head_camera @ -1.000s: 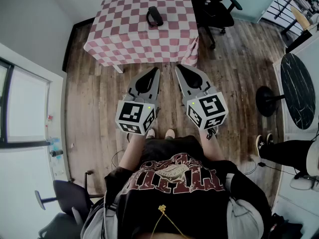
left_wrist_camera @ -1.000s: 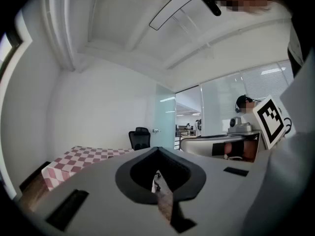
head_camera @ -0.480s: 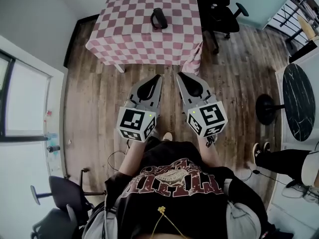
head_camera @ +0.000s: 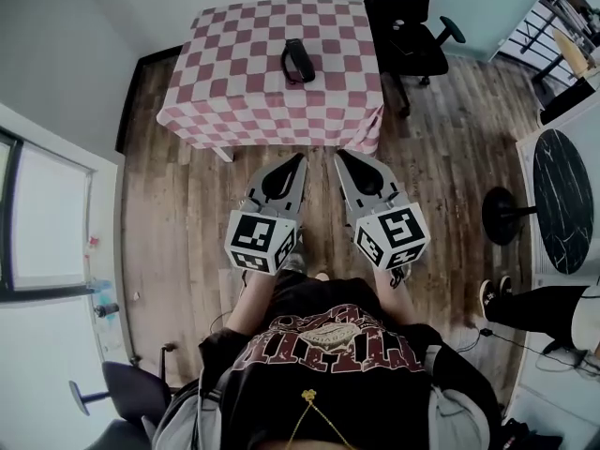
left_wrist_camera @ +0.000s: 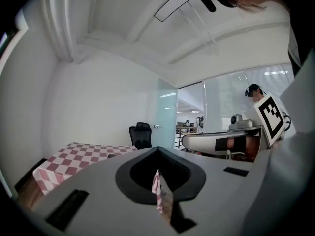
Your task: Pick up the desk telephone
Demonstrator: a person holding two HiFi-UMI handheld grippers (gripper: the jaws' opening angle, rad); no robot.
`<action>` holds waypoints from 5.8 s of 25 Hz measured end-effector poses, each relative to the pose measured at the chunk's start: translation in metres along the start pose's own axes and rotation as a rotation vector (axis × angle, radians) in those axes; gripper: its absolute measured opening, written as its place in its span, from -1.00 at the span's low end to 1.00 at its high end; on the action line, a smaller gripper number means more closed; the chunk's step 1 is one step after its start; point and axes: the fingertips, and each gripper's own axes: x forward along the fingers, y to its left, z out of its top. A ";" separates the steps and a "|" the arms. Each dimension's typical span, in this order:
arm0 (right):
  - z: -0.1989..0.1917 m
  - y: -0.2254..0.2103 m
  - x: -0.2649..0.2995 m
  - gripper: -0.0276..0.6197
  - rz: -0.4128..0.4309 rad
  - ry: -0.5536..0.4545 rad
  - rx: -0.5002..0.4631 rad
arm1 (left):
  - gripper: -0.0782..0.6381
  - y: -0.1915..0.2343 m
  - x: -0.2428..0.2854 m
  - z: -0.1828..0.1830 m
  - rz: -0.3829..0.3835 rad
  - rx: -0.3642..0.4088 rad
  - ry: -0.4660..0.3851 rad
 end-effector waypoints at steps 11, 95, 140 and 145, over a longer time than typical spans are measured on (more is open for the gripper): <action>0.003 -0.019 0.081 -0.86 -0.023 0.021 0.026 | -0.77 0.071 0.044 0.003 -0.050 -0.049 0.024; -0.006 -0.228 0.334 -0.86 -0.153 0.160 0.104 | -0.78 0.234 0.341 0.009 -0.269 -0.037 0.196; -0.131 -0.248 0.445 -0.85 -0.148 0.527 0.093 | -0.77 0.349 0.373 -0.075 -0.239 -0.161 0.433; -0.147 -0.251 0.442 -0.79 -0.155 0.571 0.088 | -0.77 0.345 0.371 -0.089 -0.259 -0.178 0.483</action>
